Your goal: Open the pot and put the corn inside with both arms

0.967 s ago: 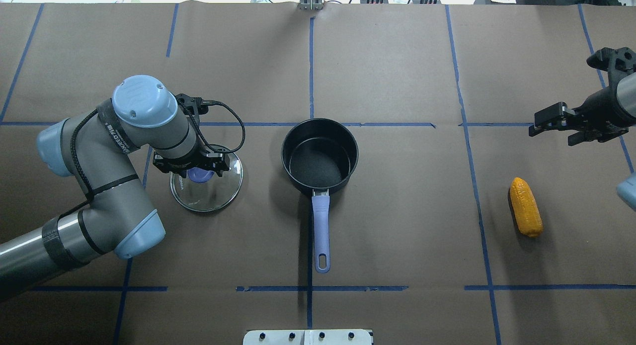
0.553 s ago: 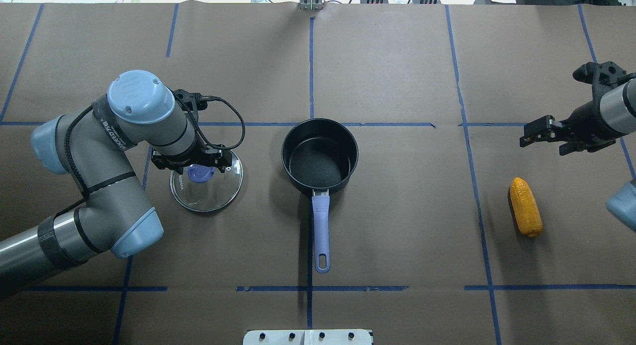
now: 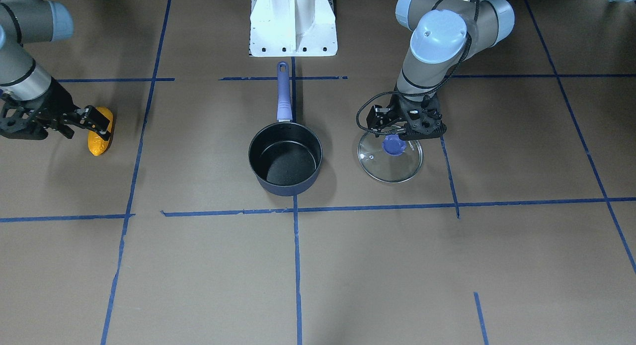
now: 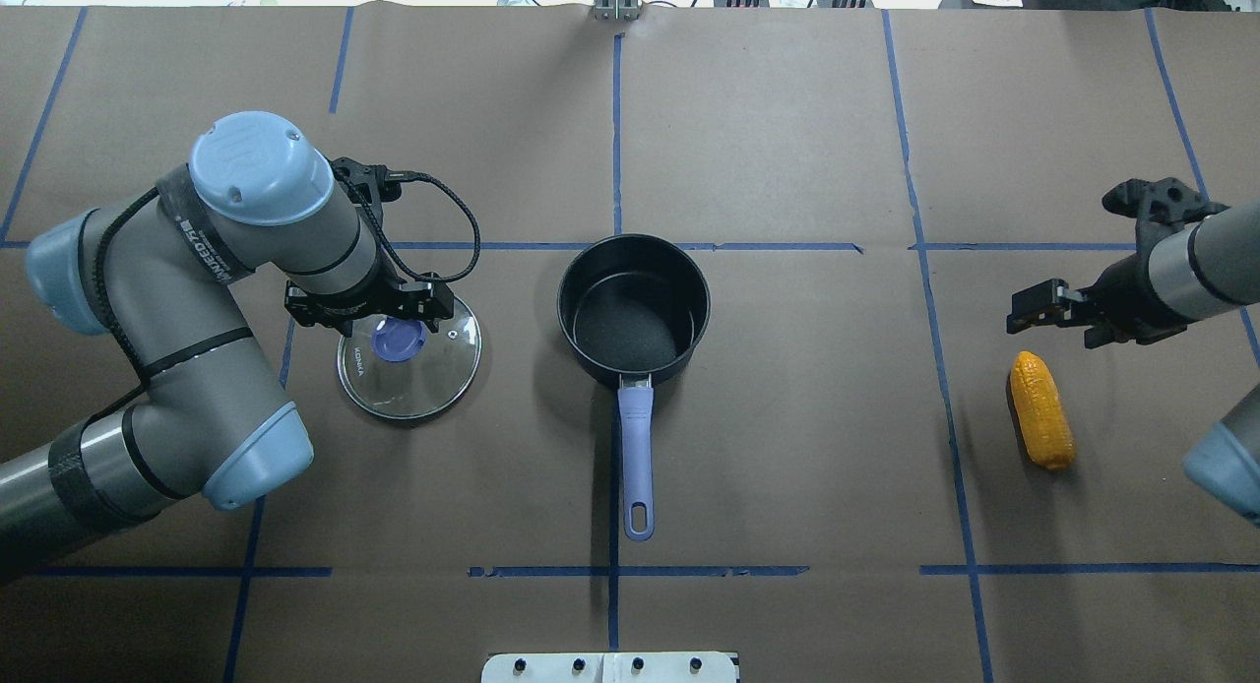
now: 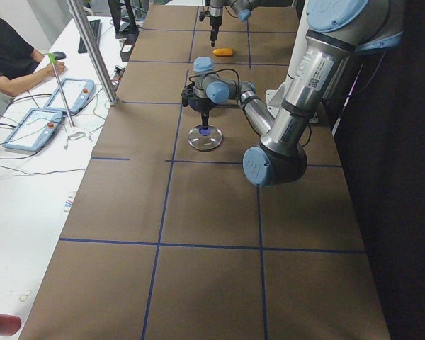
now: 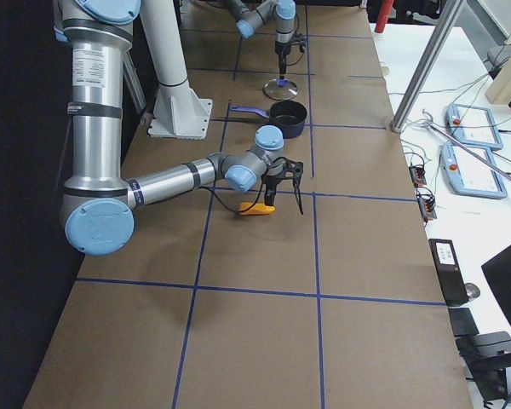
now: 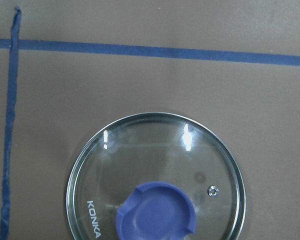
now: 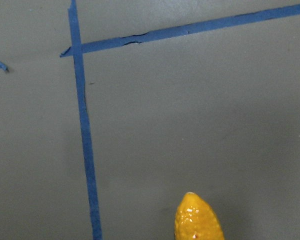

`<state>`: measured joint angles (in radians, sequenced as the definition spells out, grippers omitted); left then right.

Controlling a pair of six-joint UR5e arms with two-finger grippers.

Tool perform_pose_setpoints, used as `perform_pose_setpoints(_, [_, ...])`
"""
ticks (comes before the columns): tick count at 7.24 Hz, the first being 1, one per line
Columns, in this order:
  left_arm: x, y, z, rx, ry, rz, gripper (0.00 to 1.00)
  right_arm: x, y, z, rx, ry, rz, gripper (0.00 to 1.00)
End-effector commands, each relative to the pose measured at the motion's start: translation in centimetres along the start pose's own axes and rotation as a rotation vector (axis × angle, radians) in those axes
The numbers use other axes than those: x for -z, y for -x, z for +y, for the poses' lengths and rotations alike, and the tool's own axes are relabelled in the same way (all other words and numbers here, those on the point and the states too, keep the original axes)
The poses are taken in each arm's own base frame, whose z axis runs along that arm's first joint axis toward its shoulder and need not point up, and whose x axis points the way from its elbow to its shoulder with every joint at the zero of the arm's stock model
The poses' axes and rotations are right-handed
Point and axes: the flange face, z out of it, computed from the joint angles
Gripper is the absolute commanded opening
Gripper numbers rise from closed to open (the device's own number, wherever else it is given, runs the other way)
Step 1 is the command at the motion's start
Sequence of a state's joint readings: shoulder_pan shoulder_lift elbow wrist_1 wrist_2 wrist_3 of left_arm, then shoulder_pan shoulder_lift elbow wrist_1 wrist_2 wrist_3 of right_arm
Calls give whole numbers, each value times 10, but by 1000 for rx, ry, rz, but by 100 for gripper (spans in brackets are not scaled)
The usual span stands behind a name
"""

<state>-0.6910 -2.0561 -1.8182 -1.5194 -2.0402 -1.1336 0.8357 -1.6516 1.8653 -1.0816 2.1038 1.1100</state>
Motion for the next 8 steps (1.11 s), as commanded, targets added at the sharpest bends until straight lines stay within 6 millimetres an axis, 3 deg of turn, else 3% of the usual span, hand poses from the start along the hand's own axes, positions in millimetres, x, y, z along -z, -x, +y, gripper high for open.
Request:
perform_pose_setpoints(1, [22,5,-7,15,12,39,100,-21,-5,25,26,41,29,100])
perform_pose_setpoints(3, [28,8,-10,19,2,45,100,-39,-10,36,38,62,63,100])
perform_pose_setpoints(5, [45,21,-23,46,7,68,100,-43,-16,37,32,68,74,100])
perform_pose_setpoints(6, [50,26,-28,54,-2,69,100,-42,-16,36,32,62,75,86])
perform_pose_setpoints(7, [49,41,-31,49,-6,58,100,-42,-16,35,34,44,84,51])
perform_pose_setpoints(8, [53,63,-37,24,-18,46,100,-43,-18,35,33,45,87,31])
